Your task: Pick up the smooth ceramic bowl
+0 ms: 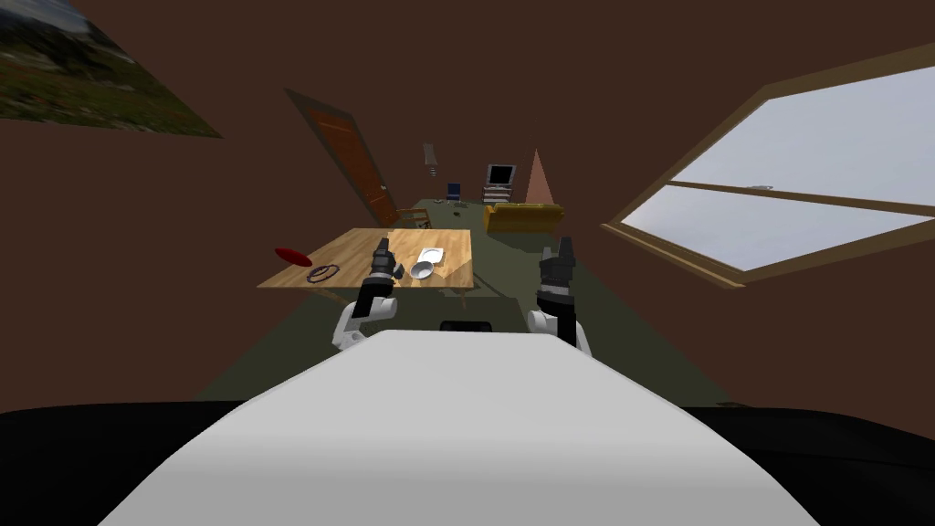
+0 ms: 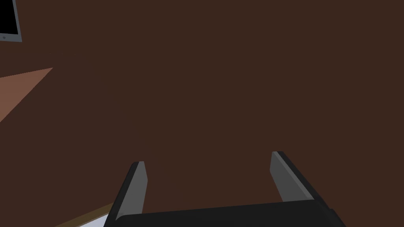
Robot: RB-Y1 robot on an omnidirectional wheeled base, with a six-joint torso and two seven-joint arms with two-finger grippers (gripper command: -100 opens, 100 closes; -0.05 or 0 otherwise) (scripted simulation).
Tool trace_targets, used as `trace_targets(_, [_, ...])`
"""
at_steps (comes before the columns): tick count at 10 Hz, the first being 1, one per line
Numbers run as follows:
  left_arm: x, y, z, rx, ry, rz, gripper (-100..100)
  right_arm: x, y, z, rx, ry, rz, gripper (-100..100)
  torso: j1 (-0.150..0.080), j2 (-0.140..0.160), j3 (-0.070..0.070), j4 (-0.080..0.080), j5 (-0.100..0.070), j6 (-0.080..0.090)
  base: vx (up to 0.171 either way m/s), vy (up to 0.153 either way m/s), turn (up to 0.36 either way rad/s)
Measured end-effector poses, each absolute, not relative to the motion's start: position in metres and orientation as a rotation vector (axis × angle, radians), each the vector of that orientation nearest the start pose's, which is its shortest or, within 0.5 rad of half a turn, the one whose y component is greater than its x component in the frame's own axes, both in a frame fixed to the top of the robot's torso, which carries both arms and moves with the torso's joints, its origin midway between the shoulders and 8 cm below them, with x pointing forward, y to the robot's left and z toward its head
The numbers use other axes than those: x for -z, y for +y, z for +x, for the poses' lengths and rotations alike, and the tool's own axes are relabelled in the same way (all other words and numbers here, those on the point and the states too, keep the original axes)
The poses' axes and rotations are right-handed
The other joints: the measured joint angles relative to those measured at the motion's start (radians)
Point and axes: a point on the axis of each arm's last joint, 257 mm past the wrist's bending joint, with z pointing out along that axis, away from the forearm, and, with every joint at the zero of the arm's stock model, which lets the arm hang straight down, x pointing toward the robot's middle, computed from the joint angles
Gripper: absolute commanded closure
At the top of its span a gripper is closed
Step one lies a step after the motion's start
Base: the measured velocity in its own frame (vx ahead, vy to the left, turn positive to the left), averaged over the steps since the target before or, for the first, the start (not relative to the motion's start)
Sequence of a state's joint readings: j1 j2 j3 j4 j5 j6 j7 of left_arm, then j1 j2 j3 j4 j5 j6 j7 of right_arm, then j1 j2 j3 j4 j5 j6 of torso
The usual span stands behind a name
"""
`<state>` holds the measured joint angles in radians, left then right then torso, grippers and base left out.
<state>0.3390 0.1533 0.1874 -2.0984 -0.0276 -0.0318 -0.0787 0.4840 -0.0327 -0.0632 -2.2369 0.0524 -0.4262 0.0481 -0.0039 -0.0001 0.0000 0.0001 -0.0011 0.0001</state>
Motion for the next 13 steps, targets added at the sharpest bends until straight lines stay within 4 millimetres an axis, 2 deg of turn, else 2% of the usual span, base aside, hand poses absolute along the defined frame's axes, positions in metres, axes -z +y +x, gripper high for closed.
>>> trace_targets(5, [0.133, 0.403, 0.45, 0.798, 1.096, -1.013, -100, 0.003, -0.297, 0.363, -1.14, 0.743, 0.657, 0, 0.001, -0.001, -0.001, 0.0, 0.0, 0.0, 0.001, -0.049, 0.001])
trace_targets(9, [0.154, 0.422, 0.45, 0.744, 1.135, -1.095, -100, 0.003, -0.297, 0.363, -1.14, 0.744, 0.657, 0, 0.002, -0.001, -0.001, 0.0, 0.0, 0.0, 0.005, -0.033, -0.008])
trace_targets(13, [0.188, 0.444, 0.455, 0.674, 1.182, -1.207, -100, 0.003, -0.297, 0.363, -1.14, 0.744, 0.657, 0, 0.002, -0.001, -0.001, 0.0, 0.0, 0.0, 0.009, -0.036, -0.019])
